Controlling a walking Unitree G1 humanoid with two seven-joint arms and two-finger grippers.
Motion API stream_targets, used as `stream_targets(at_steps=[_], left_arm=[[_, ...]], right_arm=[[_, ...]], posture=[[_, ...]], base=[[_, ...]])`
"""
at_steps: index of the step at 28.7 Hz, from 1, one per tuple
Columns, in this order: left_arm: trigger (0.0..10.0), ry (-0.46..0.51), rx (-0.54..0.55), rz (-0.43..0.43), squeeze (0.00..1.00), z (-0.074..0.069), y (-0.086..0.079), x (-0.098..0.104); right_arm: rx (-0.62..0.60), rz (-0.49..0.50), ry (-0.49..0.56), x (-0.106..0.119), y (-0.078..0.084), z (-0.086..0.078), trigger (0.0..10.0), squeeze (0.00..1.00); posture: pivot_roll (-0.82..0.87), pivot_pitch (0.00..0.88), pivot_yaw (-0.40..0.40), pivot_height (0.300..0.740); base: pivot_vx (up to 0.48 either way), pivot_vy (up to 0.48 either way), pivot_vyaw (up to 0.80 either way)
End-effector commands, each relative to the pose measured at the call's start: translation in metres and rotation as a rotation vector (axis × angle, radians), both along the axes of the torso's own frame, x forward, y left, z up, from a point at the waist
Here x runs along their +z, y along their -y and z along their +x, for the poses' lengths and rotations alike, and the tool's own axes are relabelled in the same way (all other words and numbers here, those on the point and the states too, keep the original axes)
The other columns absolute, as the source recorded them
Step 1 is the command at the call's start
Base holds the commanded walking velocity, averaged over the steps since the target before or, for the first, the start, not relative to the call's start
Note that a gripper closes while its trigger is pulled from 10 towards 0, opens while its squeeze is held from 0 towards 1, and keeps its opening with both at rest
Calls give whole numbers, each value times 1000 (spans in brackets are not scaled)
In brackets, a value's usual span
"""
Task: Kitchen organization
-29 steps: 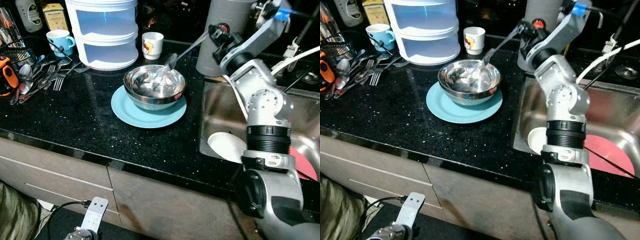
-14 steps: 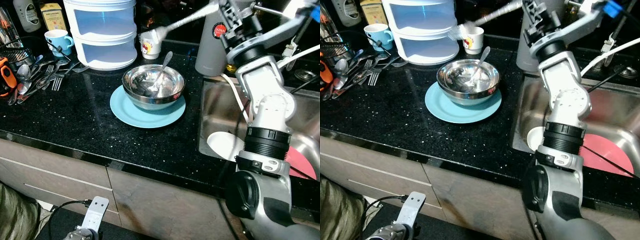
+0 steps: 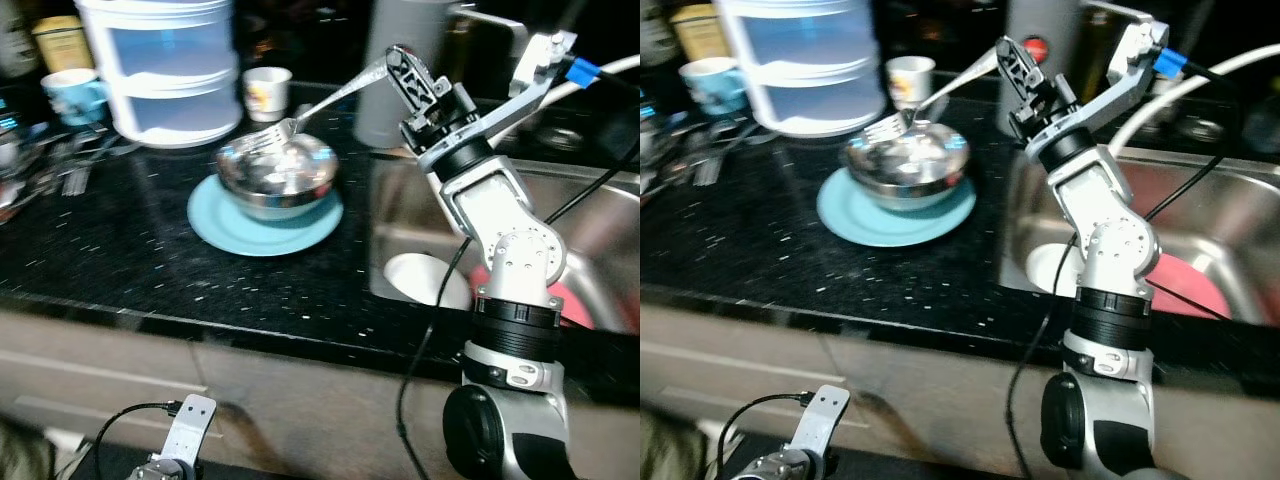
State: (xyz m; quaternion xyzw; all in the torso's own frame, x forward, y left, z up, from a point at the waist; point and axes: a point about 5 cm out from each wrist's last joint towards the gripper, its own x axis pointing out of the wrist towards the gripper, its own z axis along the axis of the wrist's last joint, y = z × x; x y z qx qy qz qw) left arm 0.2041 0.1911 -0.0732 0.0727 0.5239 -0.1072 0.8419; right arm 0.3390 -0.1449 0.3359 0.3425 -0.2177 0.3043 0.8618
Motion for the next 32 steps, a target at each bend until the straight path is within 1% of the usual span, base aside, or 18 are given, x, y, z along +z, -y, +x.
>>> stream_targets(at_steps=[1,4,7,8,9,13,14,15,16,18,19,20,21,26,27,28,29,32], left_arm=[[10000,-36,-22,-6,0,-4,1,-2],[10000,-50,-30,-26,0,-5,2,-2],[10000,-69,-53,-48,0,-6,3,-3],[10000,-77,-62,-56,0,-6,4,-3],[10000,-77,-62,-56,0,-6,4,-3],[10000,-94,-79,-76,0,-7,6,-3],[10000,-98,-80,-82,0,-7,6,-3],[10000,-104,-83,-89,0,-8,6,-3],[10000,-109,-88,-93,0,-8,7,-3],[10000,-116,-101,-98,0,-8,7,-3],[10000,-116,-101,-98,0,-8,7,-3],[10000,-118,-103,-98,0,-8,7,-3],[10000,-118,-103,-98,0,-8,7,-3],[10000,-118,-102,-99,0,-8,7,-3],[10000,-118,-102,-99,0,-9,7,-3],[10000,-118,-102,-100,0,-9,7,-3],[10000,-119,-103,-100,0,-9,7,-3],[10000,-120,-103,-101,0,-9,7,-3]], right_arm=[[-35,-11,4,0,7,-3,0,0],[-55,-25,5,1,11,-3,0,0],[-110,-92,-14,-2,13,0,0,0],[-149,-146,-33,-5,12,3,0,0],[-149,-146,-33,-5,12,3,0,0],[-312,-340,-100,-23,9,15,0,0],[-354,-417,-113,-28,7,18,2314,0],[-390,-488,-124,-33,4,21,6471,0],[-412,-538,-128,-37,1,22,10000,0],[-439,-621,-127,-44,-6,25,10000,0],[-439,-621,-127,-44,-6,25,10000,0],[-490,-729,-113,-49,-9,26,10000,0],[-513,-784,-103,-52,-10,27,10000,0],[-568,-855,-102,-59,-8,30,10000,0],[-577,-875,-99,-60,-8,31,10000,153],[-585,-892,-95,-62,-8,31,10000,859],[-591,-904,-91,-63,-8,31,10000,1000],[-602,-903,-86,-65,-9,31,10000,1000]], posture=[[48,76,-17,740],[45,77,-17,740],[43,79,-17,740],[43,79,-17,740],[43,79,-17,740],[41,81,-17,740],[41,81,-17,740],[40,83,-18,740],[41,83,-20,740],[41,83,-20,740],[41,83,-20,740],[41,87,-22,740],[41,88,-22,740],[41,91,-23,740],[40,91,-24,740],[40,91,-24,740],[39,92,-24,740],[39,92,-24,740]], base=[[0,0,-800],[0,0,-800],[0,0,-800],[0,0,-800],[0,0,-800],[0,0,-200],[0,0,0],[0,0,0],[0,0,0],[0,0,0],[0,0,0],[0,0,0],[0,0,0],[0,0,0],[0,0,0],[0,0,0],[0,0,0],[0,0,0]])
